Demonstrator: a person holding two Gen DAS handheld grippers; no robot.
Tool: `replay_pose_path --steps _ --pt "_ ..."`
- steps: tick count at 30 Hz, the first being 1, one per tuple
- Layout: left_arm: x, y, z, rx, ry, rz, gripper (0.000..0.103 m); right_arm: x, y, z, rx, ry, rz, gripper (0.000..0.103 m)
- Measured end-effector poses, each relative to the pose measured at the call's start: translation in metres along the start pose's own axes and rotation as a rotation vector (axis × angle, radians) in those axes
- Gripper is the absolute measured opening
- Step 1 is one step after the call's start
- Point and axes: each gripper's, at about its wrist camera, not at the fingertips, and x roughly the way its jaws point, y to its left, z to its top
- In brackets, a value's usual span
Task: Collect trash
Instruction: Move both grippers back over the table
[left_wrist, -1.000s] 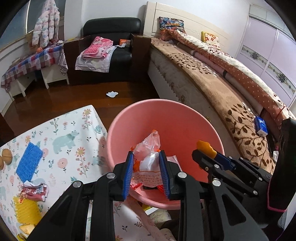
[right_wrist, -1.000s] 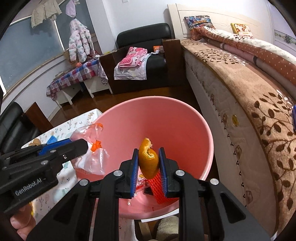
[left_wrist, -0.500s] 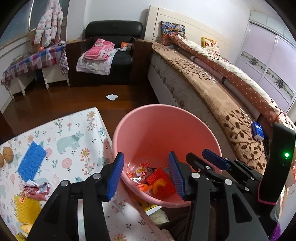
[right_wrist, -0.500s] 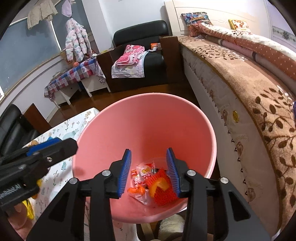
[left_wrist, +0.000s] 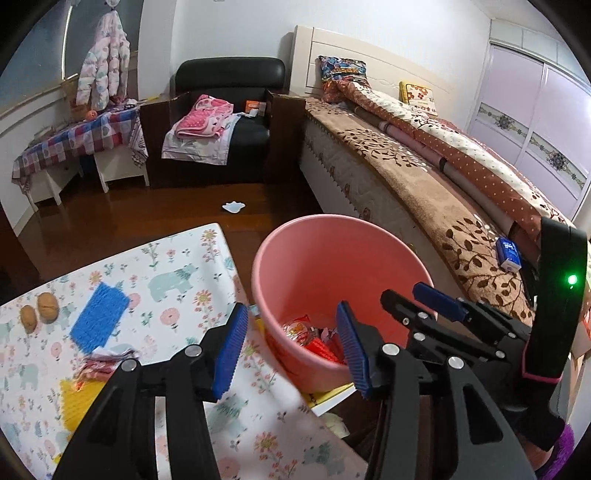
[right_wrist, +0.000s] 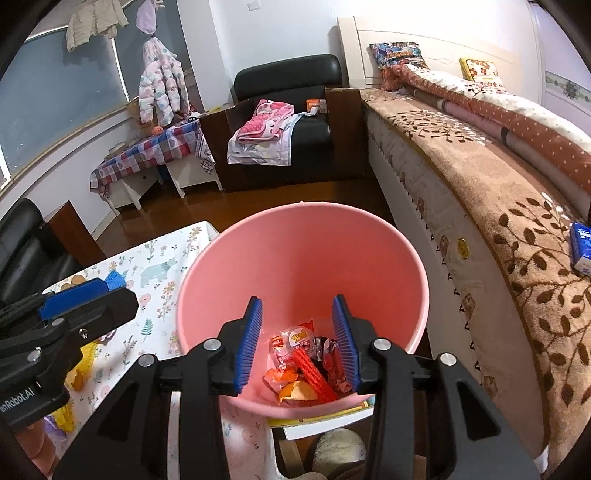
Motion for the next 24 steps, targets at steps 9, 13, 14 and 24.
replay_pose_path --steps 9,13,14,24 --pt "-0.032 0.021 -0.023 -0.016 0.005 0.11 0.049 -0.027 0.03 -0.009 -0.04 -0.021 0.08 0.041" --pt "-0.046 0.04 -0.034 -0.063 0.008 0.164 0.049 -0.035 0.047 -0.015 -0.072 -0.025 0.118 0.04" --pt "-0.049 0.044 -0.036 -0.077 0.007 0.176 0.049 -0.037 0.052 -0.017 -0.079 -0.025 0.126 0.04" --pt "-0.076 0.074 -0.052 -0.174 -0.014 0.263 0.049 -0.048 0.089 -0.03 -0.143 -0.021 0.192 0.04"
